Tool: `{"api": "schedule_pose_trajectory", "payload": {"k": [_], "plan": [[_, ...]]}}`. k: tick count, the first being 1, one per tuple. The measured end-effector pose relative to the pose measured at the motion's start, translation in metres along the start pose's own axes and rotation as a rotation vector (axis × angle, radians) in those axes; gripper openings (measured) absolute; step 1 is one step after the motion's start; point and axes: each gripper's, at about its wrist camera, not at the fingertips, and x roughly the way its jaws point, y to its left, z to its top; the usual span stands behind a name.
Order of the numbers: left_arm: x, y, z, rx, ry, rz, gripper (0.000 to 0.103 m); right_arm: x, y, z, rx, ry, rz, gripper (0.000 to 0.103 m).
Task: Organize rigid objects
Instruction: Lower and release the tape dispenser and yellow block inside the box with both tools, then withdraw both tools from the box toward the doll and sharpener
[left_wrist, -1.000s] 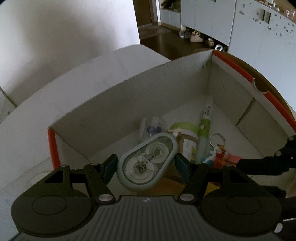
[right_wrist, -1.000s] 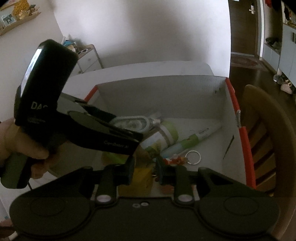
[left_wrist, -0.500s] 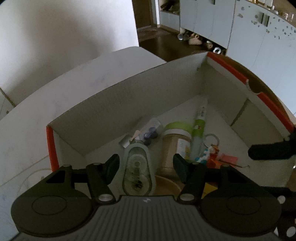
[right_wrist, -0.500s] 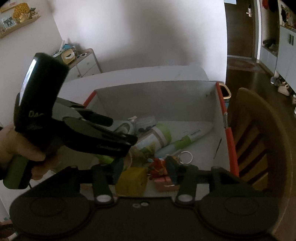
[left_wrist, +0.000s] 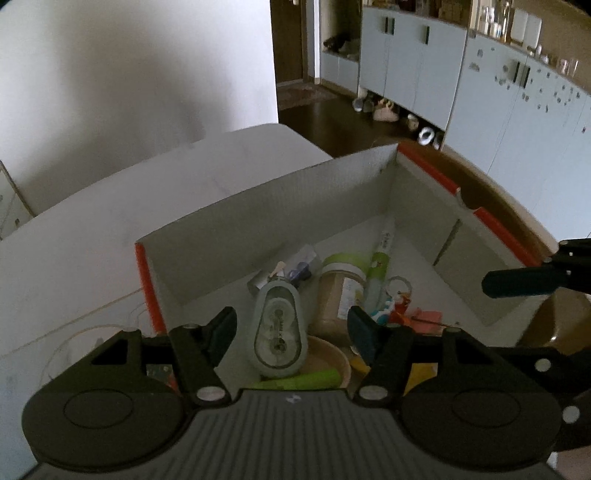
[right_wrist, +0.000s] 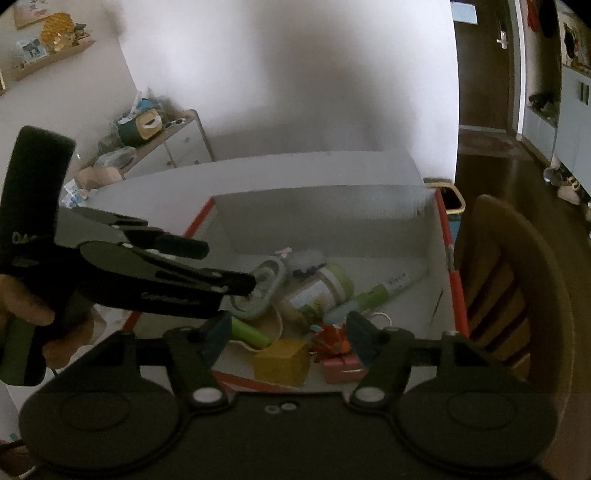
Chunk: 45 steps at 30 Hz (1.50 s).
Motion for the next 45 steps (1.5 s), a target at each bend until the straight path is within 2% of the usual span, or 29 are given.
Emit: {"api": "schedule_pose_trajectory", "payload": {"k": [3, 6, 8, 14, 15, 17, 22, 32, 37, 45], "plan": [[-0.014, 0.002, -0.005, -0.012, -0.023, -0.012, 0.066, -0.008, 0.007, 0.0, -0.001, -0.011, -0.001, 0.073], [-0.029, 0.004, -0.011, -0.026, -0.045, -0.031, 0.069, -0.015, 0.013, -0.001, 0.0, -0.032, -0.008, 0.082], [-0.037, 0.004, -0.015, -0.028, -0.061, -0.038, 0.07, -0.019, 0.017, -0.002, 0.005, -0.041, -0.003, 0.084], [-0.06, 0.01, -0.028, -0.027, -0.102, -0.03, 0.073, -0.028, 0.03, -0.003, 0.008, -0.061, 0.006, 0.09], [-0.064, 0.011, -0.031, -0.03, -0.115, -0.021, 0.073, -0.028, 0.033, -0.004, 0.008, -0.067, 0.004, 0.094], [-0.072, 0.016, -0.035, -0.035, -0.135, -0.011, 0.08, -0.029, 0.04, -0.003, 0.009, -0.077, 0.001, 0.097], [-0.087, 0.03, -0.046, -0.028, -0.17, -0.005, 0.081, -0.029, 0.061, -0.002, 0.008, -0.097, 0.003, 0.102], [-0.104, 0.077, -0.07, -0.036, -0.194, 0.014, 0.081, -0.014, 0.108, 0.0, 0.028, -0.104, -0.01, 0.102], [-0.111, 0.111, -0.087, -0.05, -0.203, -0.009, 0.081, 0.001, 0.136, 0.0, 0.034, -0.087, -0.008, 0.102], [-0.111, 0.163, -0.11, -0.066, -0.186, 0.024, 0.081, 0.026, 0.174, 0.003, 0.047, -0.065, -0.008, 0.102]]}}
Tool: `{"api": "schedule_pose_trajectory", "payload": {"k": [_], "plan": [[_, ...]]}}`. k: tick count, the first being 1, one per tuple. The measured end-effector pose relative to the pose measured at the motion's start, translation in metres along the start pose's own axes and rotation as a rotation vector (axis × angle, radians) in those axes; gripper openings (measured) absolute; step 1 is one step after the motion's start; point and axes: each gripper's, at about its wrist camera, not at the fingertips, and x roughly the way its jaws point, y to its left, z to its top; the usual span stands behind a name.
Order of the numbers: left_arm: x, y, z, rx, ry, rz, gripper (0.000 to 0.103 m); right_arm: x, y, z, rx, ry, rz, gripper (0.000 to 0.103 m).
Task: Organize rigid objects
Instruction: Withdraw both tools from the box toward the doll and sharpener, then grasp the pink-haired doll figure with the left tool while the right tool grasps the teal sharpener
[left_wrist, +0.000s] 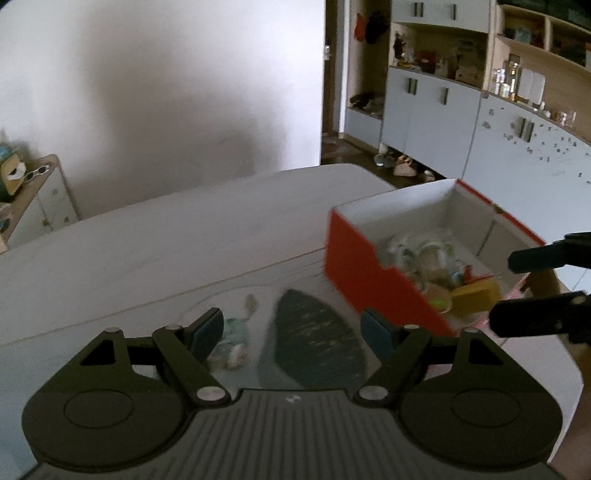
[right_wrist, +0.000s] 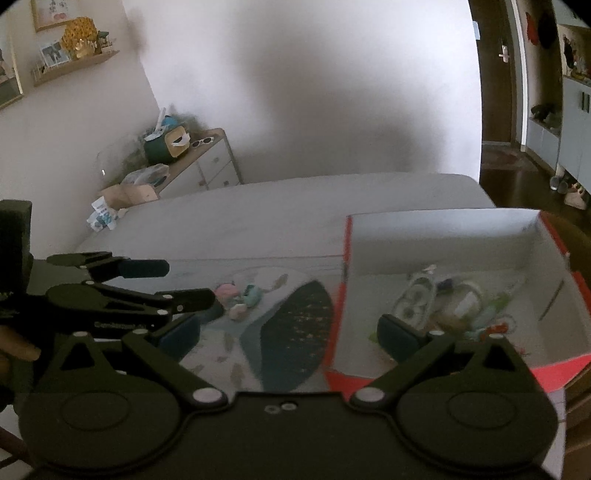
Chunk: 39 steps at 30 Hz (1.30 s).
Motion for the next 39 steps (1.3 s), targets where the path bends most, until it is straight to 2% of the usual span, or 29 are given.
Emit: {"api": "schedule_pose_trajectory", "payload": {"k": [8, 16, 24, 32, 39], "plan": [[0.016, 0.049, -0.018, -0.016, 0.031, -0.022, 0.081, 0.028, 0.035, 0.006, -0.031, 0.029, -0.008, 0.102], [0.051, 0.082, -0.039, -0.03, 0.065, -0.013, 0.081, 0.073, 0.053, 0.018, -0.038, 0.076, -0.044, 0.102], [0.079, 0.09, -0.049, 0.04, 0.046, -0.035, 0.081, 0.121, 0.057, 0.026, -0.036, 0.144, -0.076, 0.1], [0.103, 0.083, -0.052, 0.162, 0.029, -0.038, 0.081, 0.156, 0.06, 0.034, -0.063, 0.169, -0.105, 0.098], [0.119, 0.087, -0.05, 0.153, 0.05, -0.105, 0.081, 0.191, 0.052, 0.042, -0.033, 0.2, -0.142, 0.095]]}}
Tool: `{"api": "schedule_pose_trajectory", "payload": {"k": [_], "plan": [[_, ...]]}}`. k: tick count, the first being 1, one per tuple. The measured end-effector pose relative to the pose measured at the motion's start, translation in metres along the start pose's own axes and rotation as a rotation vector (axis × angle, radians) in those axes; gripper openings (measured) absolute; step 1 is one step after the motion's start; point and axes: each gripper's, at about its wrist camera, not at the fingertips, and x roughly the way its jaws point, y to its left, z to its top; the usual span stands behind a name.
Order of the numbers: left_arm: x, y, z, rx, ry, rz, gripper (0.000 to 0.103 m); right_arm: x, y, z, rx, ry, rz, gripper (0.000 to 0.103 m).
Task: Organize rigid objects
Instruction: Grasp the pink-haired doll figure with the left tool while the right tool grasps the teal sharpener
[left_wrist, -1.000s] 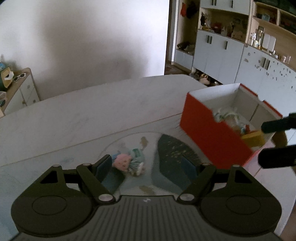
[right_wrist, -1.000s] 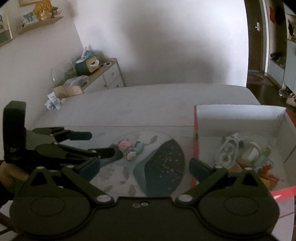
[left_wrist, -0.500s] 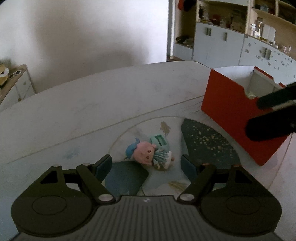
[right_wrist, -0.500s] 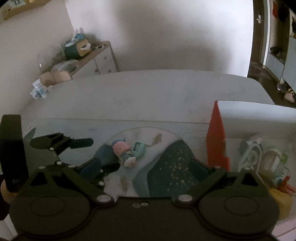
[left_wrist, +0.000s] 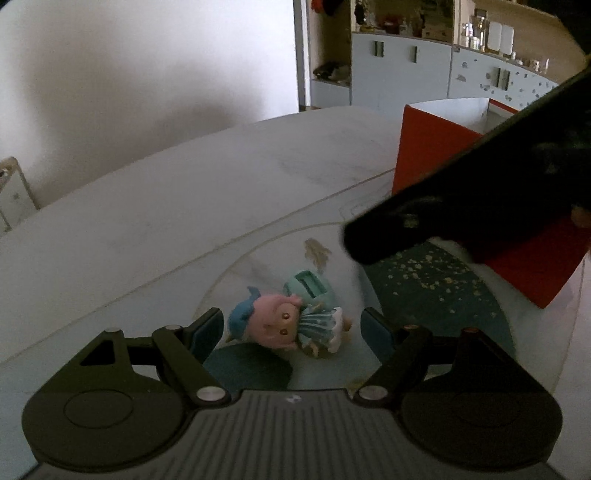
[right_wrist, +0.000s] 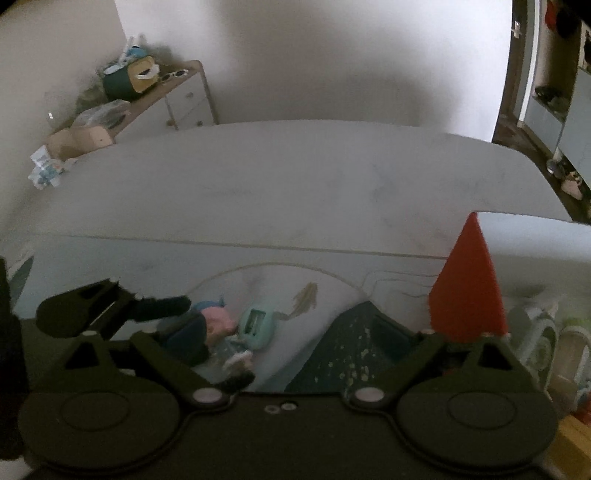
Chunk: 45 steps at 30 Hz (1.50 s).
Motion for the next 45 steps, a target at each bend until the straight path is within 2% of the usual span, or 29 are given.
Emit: {"api": "schedule_pose_trajectory", "payload": {"k": [7, 10, 17, 21, 23, 25, 30, 38, 45], "plan": [[0.006, 0.0, -0.002, 0.013, -0.006, -0.006, 0.081, 0.033, -0.001, 0.006, 0.057, 0.05, -0.008, 0.088], [0.013, 0.0, -0.005, 0.028, 0.006, 0.003, 0.081, 0.043, 0.005, 0.005, 0.045, 0.071, -0.019, 0.08], [0.018, 0.005, -0.011, 0.024, 0.004, 0.012, 0.081, 0.054, 0.013, -0.001, 0.02, 0.104, 0.0, 0.07], [0.019, 0.008, -0.012, 0.024, -0.01, 0.026, 0.081, 0.059, 0.016, -0.004, 0.006, 0.12, 0.004, 0.057], [0.021, 0.011, -0.012, 0.019, -0.01, 0.031, 0.081, 0.058, 0.018, -0.005, -0.002, 0.116, 0.006, 0.056], [0.022, 0.014, -0.012, 0.018, -0.011, 0.031, 0.081, 0.059, 0.021, -0.005, -0.014, 0.114, 0.016, 0.049], [0.024, 0.019, -0.012, 0.046, -0.018, 0.028, 0.074, 0.057, 0.023, -0.006, -0.025, 0.105, 0.043, 0.031], [0.019, 0.007, -0.012, 0.075, -0.01, 0.078, 0.073, 0.043, 0.014, -0.009, 0.001, 0.073, 0.032, 0.029], [0.013, 0.007, -0.011, 0.044, 0.018, 0.081, 0.073, 0.016, 0.004, -0.017, 0.031, 0.053, 0.046, 0.029]]}}
